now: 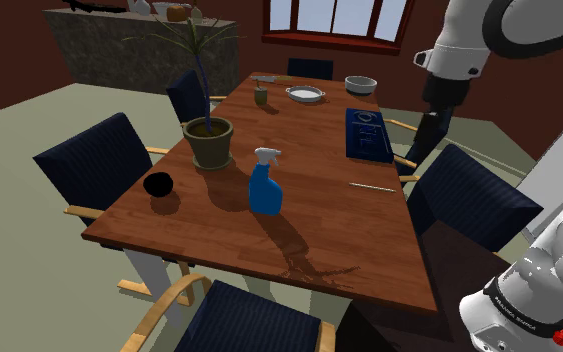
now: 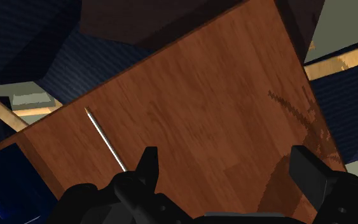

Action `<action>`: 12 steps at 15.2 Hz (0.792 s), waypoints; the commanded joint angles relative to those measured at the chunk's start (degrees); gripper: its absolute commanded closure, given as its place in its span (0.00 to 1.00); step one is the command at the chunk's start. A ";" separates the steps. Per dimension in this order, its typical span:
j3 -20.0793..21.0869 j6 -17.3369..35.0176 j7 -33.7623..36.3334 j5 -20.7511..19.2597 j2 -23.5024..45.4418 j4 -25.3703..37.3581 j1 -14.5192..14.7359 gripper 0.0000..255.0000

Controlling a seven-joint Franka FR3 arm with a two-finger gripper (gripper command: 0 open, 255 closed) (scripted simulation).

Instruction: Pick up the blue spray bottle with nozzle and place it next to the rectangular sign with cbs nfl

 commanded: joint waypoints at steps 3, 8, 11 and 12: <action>0.39 10.91 -2.17 1.36 4.36 -2.89 1.65 0.00; 0.85 24.05 -5.32 3.11 12.12 -4.10 3.70 0.00; 1.14 31.58 -7.40 4.29 17.54 -3.70 5.01 0.00; 1.25 33.99 -8.14 4.71 19.44 -3.39 5.46 0.00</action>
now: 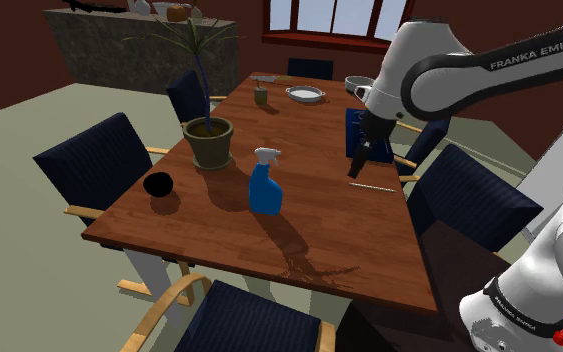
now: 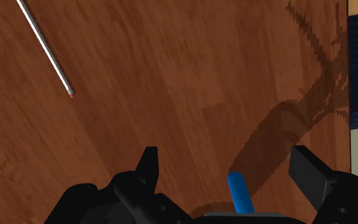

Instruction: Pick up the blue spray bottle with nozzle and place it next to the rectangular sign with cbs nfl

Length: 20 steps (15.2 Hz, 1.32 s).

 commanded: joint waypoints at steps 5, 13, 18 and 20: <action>0.78 13.87 -4.67 2.92 11.46 2.80 2.85 0.00; 2.58 27.64 -12.63 7.83 27.45 11.56 5.80 0.00; 3.90 32.49 -15.73 9.50 34.74 16.38 6.44 0.00; 3.97 33.57 -15.76 9.49 36.39 16.98 6.57 0.00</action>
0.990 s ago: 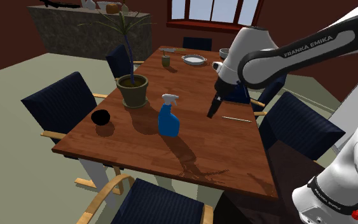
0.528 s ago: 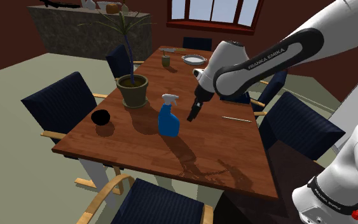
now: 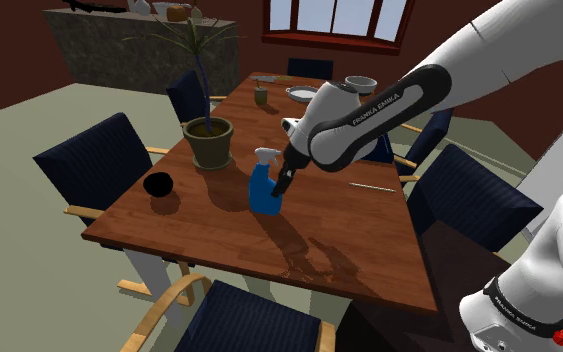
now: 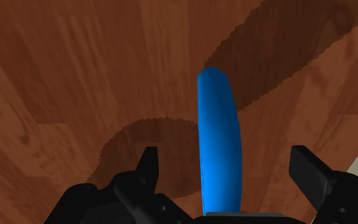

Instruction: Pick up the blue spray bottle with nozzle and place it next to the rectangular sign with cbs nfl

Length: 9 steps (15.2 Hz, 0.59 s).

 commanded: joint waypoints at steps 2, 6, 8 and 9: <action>0.13 1.89 -0.02 -0.04 2.91 1.14 0.29 0.00; 0.16 2.68 -0.05 -0.05 4.22 1.68 0.41 0.00; 0.16 2.68 -0.05 -0.05 4.22 1.68 0.41 0.00; 0.16 2.68 -0.05 -0.05 4.22 1.68 0.41 0.00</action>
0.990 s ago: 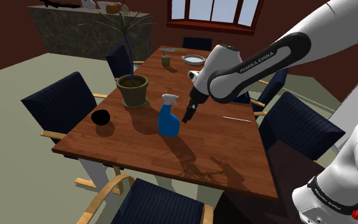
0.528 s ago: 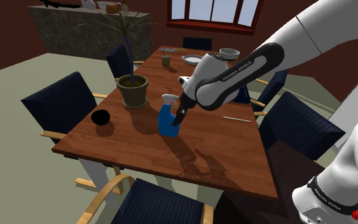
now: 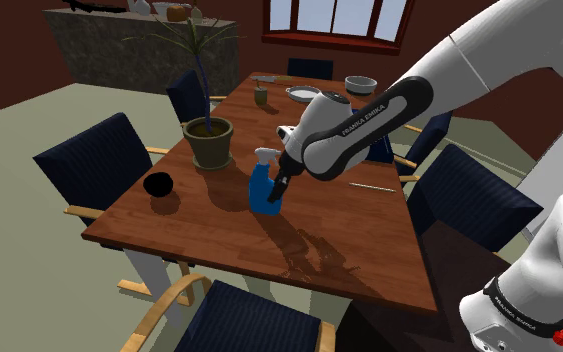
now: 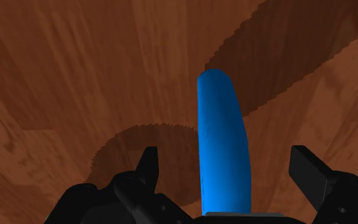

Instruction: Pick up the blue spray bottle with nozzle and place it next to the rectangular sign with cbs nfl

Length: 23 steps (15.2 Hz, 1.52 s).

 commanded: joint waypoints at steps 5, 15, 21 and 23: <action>0.00 0.01 -0.01 0.00 0.03 0.02 0.00 1.00; -0.26 -1.32 0.49 -0.37 -1.20 0.14 0.14 1.00; -0.87 -5.42 1.92 -1.50 -4.68 0.78 0.43 1.00; -1.03 -6.81 2.37 -1.86 -5.76 1.10 0.48 1.00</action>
